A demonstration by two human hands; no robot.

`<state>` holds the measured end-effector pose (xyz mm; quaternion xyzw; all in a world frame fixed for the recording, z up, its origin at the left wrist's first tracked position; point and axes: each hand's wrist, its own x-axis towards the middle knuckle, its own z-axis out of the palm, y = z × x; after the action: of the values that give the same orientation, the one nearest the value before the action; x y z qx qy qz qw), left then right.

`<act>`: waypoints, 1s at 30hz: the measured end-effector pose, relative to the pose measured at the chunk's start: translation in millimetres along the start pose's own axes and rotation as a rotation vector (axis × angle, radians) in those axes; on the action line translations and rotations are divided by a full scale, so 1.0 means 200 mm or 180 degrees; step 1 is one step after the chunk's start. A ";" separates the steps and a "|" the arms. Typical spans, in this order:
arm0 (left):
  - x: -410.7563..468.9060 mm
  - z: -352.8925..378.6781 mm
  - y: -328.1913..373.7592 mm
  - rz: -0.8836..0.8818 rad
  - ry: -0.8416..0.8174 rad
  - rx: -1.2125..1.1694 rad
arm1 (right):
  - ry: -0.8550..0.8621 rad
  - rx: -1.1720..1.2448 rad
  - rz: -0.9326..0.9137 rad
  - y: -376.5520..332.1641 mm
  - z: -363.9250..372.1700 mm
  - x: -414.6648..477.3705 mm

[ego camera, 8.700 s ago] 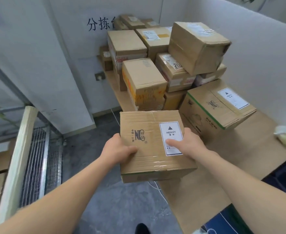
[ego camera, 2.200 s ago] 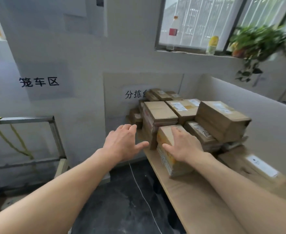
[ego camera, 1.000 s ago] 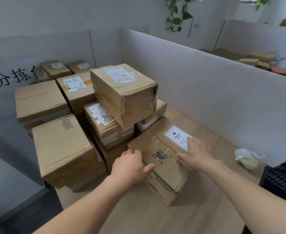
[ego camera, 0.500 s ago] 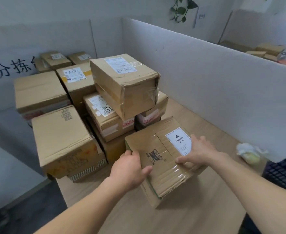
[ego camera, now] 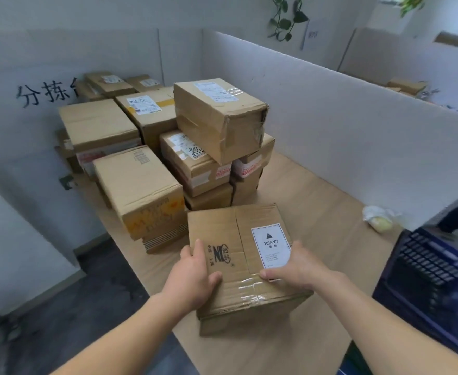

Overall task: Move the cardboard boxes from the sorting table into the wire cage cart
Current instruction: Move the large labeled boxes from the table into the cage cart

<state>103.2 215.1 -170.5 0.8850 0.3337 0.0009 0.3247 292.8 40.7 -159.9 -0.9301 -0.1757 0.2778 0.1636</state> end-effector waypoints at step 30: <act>-1.05 -0.76 -1.27 -0.1722 0.1327 -0.0454 | -0.0287 0.0063 -0.1200 -1.06 0.98 -0.85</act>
<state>-242.4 321.9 -151.3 0.7204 0.6143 0.1189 0.2991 -3.4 197.5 -151.6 -0.8657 -0.3513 0.2854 0.2139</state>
